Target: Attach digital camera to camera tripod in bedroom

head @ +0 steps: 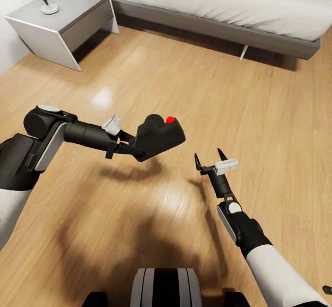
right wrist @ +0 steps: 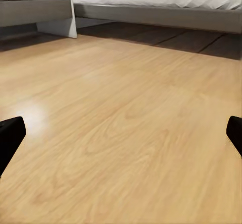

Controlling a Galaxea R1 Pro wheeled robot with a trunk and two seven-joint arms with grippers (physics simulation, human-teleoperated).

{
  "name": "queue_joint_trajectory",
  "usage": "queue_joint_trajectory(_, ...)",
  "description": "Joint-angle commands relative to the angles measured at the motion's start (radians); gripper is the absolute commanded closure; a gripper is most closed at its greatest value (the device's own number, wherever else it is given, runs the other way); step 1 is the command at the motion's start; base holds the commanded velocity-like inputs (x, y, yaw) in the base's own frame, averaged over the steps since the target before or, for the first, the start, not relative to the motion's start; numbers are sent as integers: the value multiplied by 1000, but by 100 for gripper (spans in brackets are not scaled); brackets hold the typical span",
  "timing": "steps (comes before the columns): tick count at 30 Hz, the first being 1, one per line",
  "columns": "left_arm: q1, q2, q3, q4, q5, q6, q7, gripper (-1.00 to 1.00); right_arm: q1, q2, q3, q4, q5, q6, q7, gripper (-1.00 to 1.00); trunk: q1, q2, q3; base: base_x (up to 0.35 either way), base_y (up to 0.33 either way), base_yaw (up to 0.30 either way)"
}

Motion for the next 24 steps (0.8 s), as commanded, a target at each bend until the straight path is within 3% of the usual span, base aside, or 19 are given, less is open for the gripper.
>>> queue_joint_trajectory(1, -1, 1, -1, 2, 5, 8, -2, 100, 0, -1, 1, 0, -2, -3, 2, -100, -1, 0, 3, 0, 0, 0)
queue_joint_trajectory(24, -1, -9, -3, 11, 5, 8, -3, 100, 0, -1, 3, 1, 0, -2, 4, -100, -11, 5, 92, 0, 0, 0)
